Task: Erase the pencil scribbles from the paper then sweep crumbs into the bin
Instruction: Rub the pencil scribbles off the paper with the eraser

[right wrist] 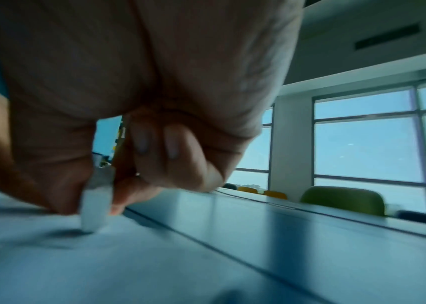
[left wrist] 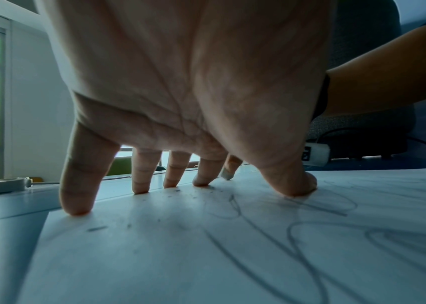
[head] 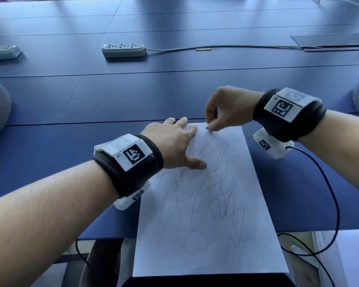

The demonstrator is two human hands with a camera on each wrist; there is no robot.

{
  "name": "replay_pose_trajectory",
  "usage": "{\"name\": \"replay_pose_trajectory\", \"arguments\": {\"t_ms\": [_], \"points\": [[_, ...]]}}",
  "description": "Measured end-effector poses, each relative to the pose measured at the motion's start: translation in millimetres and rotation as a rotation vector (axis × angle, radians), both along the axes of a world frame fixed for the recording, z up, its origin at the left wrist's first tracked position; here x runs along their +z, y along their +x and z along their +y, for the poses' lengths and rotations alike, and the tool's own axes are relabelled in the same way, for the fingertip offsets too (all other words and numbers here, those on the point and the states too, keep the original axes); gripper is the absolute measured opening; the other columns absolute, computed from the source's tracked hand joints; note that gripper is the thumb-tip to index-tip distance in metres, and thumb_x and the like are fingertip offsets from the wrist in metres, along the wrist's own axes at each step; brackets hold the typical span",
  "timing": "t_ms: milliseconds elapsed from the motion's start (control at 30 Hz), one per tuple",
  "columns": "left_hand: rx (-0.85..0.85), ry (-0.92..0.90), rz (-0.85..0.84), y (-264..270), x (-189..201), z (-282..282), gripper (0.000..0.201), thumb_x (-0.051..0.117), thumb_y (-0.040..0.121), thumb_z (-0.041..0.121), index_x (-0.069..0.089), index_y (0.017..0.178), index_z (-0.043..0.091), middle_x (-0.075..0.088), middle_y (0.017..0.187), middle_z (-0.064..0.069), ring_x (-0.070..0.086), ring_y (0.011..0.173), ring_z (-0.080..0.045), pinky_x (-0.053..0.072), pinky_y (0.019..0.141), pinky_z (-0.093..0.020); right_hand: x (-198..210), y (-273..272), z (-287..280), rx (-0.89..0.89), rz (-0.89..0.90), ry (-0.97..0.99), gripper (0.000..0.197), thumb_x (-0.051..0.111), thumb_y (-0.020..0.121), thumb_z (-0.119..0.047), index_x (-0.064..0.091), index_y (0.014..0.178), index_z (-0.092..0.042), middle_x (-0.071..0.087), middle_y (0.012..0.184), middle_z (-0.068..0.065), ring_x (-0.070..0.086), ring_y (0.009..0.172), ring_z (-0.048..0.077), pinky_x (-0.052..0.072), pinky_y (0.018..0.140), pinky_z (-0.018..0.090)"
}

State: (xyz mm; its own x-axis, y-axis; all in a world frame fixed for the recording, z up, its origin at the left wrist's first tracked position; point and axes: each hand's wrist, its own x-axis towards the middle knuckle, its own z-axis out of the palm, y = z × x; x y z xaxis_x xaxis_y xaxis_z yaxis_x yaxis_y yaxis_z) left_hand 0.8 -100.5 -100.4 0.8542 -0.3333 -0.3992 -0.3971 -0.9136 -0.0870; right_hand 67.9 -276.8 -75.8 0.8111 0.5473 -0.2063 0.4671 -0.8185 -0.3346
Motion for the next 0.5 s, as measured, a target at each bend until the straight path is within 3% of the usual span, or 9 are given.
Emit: {"name": "replay_pose_trajectory", "arguments": {"t_ms": [100,233,300,400,500], "points": [[-0.007,-0.001,0.000,0,0,0,0.109,0.038,0.073,0.090,0.006,0.158,0.030,0.000,0.167,0.001,0.005,0.153,-0.022,0.032,0.114,-0.046,-3,-11,10,0.097,0.045,-0.016,0.006,0.075,0.075,-0.022,0.073,0.069,-0.021,0.067,0.064,-0.008,0.057,0.058,0.008,0.053,0.063,0.029],[-0.005,0.003,-0.001,0,0,0,0.108,0.038,0.073,0.089,0.005,0.158,0.031,0.000,0.167,0.001,0.005,0.153,-0.022,0.032,0.113,-0.046,-1,-3,8,0.016,-0.013,0.010,0.005,0.075,0.077,-0.023,0.077,0.076,-0.019,0.070,0.069,-0.009,0.065,0.070,0.011,0.058,0.073,0.033],[-0.009,-0.004,-0.001,0,0,0,0.107,0.039,0.074,0.089,0.007,0.158,0.031,-0.001,0.167,0.002,0.005,0.152,-0.022,0.035,0.111,-0.047,-3,-5,10,0.036,-0.027,0.025,0.004,0.074,0.077,-0.021,0.077,0.076,-0.019,0.068,0.066,-0.010,0.061,0.064,0.007,0.055,0.067,0.029],[-0.029,-0.052,-0.016,-1,-2,1,0.099,0.043,0.075,0.086,0.020,0.154,0.030,-0.002,0.166,0.004,0.010,0.150,-0.022,0.043,0.103,-0.049,-1,-14,11,0.110,0.119,-0.012,0.006,0.075,0.079,-0.027,0.077,0.077,-0.022,0.067,0.062,-0.004,0.059,0.049,0.005,0.053,0.055,0.022],[-0.021,-0.069,-0.025,-1,-1,-1,0.095,0.051,0.076,0.082,0.028,0.149,0.026,-0.002,0.165,0.004,0.015,0.148,-0.023,0.046,0.096,-0.049,4,-3,-6,0.002,0.154,0.032,0.010,0.074,0.085,-0.028,0.076,0.083,-0.018,0.073,0.069,0.001,0.071,0.058,0.011,0.058,0.063,0.024]]}}
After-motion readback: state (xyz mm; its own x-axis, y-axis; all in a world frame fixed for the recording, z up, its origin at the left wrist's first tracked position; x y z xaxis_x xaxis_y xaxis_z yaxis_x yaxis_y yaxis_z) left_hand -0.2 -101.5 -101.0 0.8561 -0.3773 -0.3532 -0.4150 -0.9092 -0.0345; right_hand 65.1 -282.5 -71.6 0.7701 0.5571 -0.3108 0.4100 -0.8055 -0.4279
